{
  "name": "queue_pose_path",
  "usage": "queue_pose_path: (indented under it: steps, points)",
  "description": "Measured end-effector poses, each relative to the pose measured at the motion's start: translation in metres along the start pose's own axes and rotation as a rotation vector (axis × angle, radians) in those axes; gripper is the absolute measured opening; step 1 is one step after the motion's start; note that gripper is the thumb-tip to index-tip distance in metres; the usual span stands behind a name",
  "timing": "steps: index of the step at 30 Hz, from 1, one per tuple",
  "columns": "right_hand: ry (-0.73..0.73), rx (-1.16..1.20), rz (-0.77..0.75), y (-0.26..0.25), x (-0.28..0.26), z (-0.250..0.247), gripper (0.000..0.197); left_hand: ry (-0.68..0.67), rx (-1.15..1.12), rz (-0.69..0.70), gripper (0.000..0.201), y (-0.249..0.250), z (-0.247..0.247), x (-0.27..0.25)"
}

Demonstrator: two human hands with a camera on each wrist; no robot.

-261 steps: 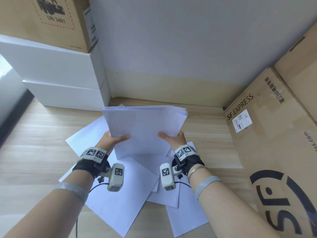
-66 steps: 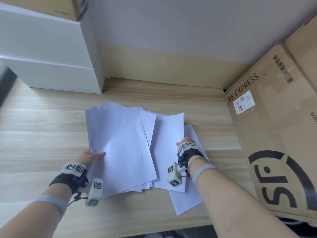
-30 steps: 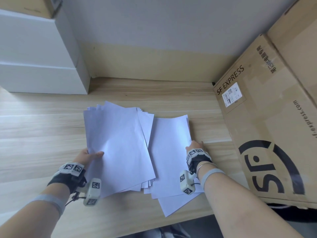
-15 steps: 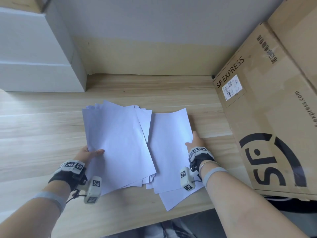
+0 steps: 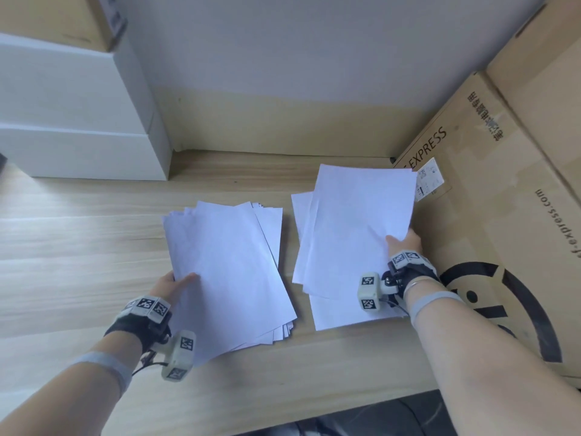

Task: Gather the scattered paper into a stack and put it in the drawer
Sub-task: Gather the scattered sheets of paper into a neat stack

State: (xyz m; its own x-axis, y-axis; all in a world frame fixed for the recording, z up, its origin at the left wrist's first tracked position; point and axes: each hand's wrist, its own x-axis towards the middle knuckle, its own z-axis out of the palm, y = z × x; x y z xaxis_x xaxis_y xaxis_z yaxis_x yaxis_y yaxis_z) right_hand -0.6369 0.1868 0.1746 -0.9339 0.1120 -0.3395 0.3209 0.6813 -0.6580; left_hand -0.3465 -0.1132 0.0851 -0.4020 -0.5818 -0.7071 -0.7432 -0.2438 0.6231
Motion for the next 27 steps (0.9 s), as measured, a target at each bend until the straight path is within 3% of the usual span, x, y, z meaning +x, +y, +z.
queue_pose_path:
  steps: [5,12,14,17,21,27]
  points:
    - [-0.137,0.033,-0.037,-0.015,-0.015,0.05,0.038,0.012,0.038,-0.013,0.051,0.006,0.001,-0.002]
    - [-0.361,-0.129,-0.074,-0.017,-0.064,0.129,0.035,0.021,0.057,-0.004,0.053,0.018,0.009,-0.006]
    - [-0.417,-0.186,-0.067,-0.016,-0.069,0.141,0.043,0.008,0.059,-0.035,0.053,0.019,0.006,-0.006]
    - [-0.405,-0.214,-0.036,-0.016,-0.074,0.154,0.06,-0.04,-0.016,-0.053,0.051,0.016,0.001,-0.002]
    - [-0.358,-0.27,-0.035,-0.023,-0.087,0.169,0.057,-0.068,-0.055,-0.05,0.046,0.019,0.006,0.001]
    - [-0.507,-0.381,-0.067,-0.023,-0.103,0.182,0.062,-0.036,0.011,-0.018,0.041,0.024,0.017,0.002]
